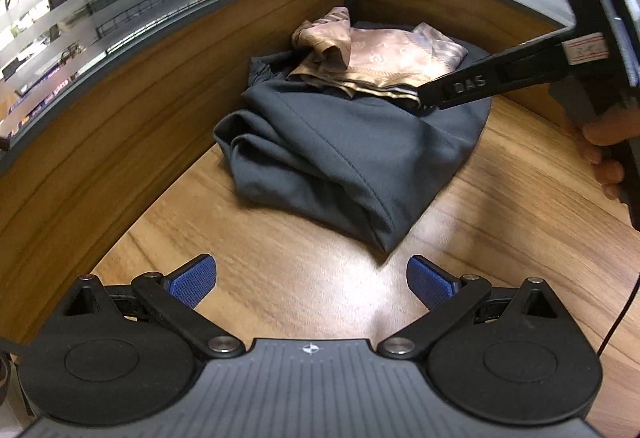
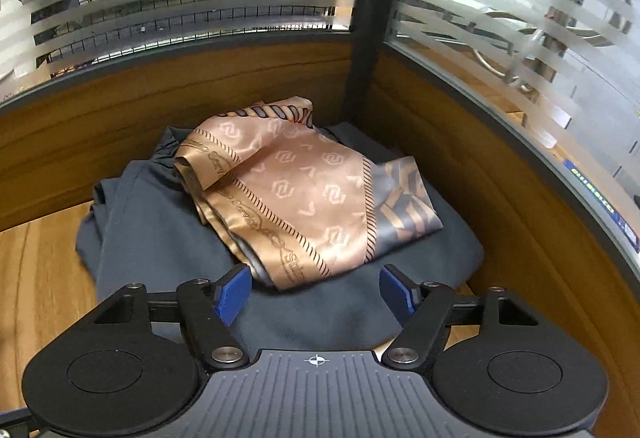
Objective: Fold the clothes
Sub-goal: 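Reach the right gripper to the peach scarf and pinch its edge, then lift the scarf off the garment with the right gripper while the left gripper pinches another corner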
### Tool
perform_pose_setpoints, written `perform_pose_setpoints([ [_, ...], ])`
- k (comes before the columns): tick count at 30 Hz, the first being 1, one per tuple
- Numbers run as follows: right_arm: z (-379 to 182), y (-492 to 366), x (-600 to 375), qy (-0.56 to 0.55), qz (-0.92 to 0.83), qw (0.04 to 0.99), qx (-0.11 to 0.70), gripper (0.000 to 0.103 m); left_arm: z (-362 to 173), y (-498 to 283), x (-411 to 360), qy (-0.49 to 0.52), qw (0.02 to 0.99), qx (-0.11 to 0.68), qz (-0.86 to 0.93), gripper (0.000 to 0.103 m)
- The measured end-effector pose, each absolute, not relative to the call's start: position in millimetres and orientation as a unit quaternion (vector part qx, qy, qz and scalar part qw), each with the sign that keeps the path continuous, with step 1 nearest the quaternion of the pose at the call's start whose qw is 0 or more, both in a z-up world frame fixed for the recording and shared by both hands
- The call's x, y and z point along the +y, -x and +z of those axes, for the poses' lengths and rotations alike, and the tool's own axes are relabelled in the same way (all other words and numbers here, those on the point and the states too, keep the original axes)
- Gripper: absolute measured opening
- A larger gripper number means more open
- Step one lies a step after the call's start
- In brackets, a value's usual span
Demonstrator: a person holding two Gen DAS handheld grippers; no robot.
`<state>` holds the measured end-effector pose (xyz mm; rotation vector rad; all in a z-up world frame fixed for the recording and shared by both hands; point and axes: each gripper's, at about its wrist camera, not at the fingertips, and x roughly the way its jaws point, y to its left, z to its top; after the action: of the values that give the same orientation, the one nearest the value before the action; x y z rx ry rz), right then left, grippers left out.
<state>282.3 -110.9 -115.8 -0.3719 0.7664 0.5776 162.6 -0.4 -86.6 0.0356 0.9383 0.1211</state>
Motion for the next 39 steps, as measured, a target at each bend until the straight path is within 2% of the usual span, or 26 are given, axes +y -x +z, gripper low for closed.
perform_pose_setpoints([
  [2,-118,-287,-108,0.180,0.282,0.868,0.367,0.064,-87,-165,-2,-0.016,0.890,0.451,0.060,0.102],
  [6,-124,-295,-104,0.183,0.303,0.859,0.370,0.042,-84,-166,-3,-0.016,0.893,0.445,0.061,0.102],
  [8,-125,-296,-103,0.183,0.308,0.856,0.373,0.025,-83,-167,-3,-0.016,0.895,0.442,0.062,0.102],
  [9,-125,-296,-103,0.183,0.309,0.855,0.374,0.011,-82,-167,-3,-0.017,0.895,0.441,0.062,0.102],
  [10,-125,-296,-105,0.180,0.309,0.855,0.377,0.006,-81,-166,-4,-0.017,0.896,0.439,0.062,0.102],
  [16,-111,-277,-137,0.125,0.307,0.857,0.395,0.003,-75,-160,-8,-0.024,0.902,0.428,0.051,0.094],
  [24,-98,-199,-223,0.017,0.260,0.849,0.459,0.003,-73,-147,-28,-0.025,0.905,0.424,-0.004,0.081],
  [31,-99,-107,-291,-0.053,0.182,0.842,0.505,0.003,-81,-123,-57,-0.067,0.900,0.426,-0.056,0.077],
  [39,-110,-13,-359,-0.073,0.075,0.834,0.541,0.003,-82,-96,-91,-0.121,0.890,0.423,-0.119,0.074],
])
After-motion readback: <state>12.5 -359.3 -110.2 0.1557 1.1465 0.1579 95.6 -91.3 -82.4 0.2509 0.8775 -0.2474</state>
